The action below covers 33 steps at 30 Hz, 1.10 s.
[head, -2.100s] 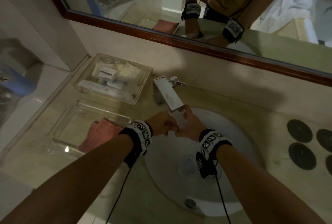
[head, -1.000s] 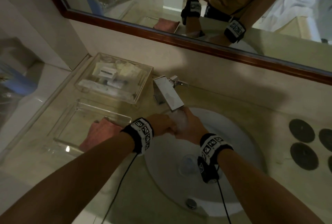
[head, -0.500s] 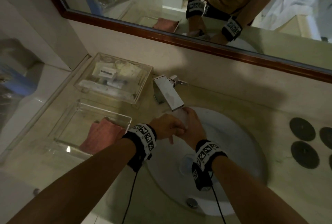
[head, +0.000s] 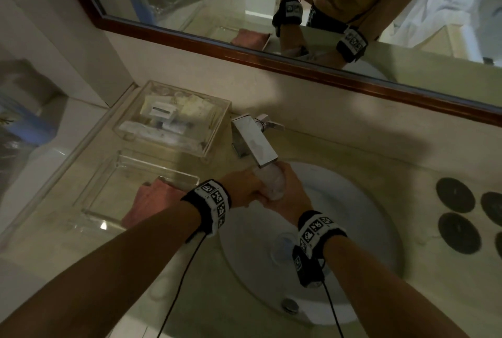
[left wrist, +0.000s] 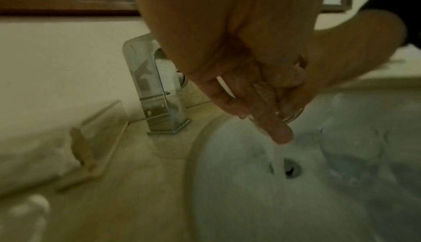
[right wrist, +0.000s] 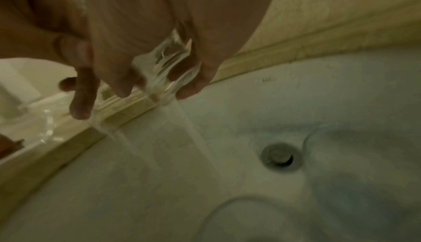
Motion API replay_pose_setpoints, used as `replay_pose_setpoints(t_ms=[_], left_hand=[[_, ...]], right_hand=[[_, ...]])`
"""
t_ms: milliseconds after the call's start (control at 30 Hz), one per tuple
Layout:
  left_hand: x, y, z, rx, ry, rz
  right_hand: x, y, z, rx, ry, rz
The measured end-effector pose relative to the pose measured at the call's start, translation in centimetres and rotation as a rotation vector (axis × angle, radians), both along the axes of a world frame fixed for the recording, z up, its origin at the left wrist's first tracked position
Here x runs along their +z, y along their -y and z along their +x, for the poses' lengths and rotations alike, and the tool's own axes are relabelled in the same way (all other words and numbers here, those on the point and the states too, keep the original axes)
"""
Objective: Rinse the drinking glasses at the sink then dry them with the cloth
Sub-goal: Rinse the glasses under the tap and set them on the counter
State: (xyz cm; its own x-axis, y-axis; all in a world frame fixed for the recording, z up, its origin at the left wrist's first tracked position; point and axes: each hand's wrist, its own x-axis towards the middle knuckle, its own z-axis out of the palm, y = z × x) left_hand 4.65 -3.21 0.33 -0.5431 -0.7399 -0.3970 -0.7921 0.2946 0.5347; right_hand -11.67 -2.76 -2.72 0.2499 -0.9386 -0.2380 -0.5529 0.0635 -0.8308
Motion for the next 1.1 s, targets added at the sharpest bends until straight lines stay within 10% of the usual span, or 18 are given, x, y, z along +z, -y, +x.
replay_pose_setpoints(t_ms=[233, 433, 633, 767, 1100], left_hand=[[-0.2, -0.8, -1.2, 0.19, -0.249, 0.053], [-0.2, 1.4, 0.7, -0.456, 0.574, -0.318], [-0.9, -0.4, -0.5, 0.093, -0.212, 0.161], [-0.9, -1.4, -1.2, 0.331, -0.433, 0.345], [-3.5, -3.1, -1.3, 0.342, -0.081, 0.019]], right_hand=[[-0.2, 0.0, 0.1, -0.013, 0.012, -0.004], [0.3, 1.2, -1.2, 0.206, -0.05, 0.057], [-0.4, 1.2, -0.7, 0.151, -0.015, 0.034], [-1.4, 0.8, -0.9, 0.13, -0.045, 0.018], [0.9, 3.2, -5.0, 0.553, -1.049, -0.118]])
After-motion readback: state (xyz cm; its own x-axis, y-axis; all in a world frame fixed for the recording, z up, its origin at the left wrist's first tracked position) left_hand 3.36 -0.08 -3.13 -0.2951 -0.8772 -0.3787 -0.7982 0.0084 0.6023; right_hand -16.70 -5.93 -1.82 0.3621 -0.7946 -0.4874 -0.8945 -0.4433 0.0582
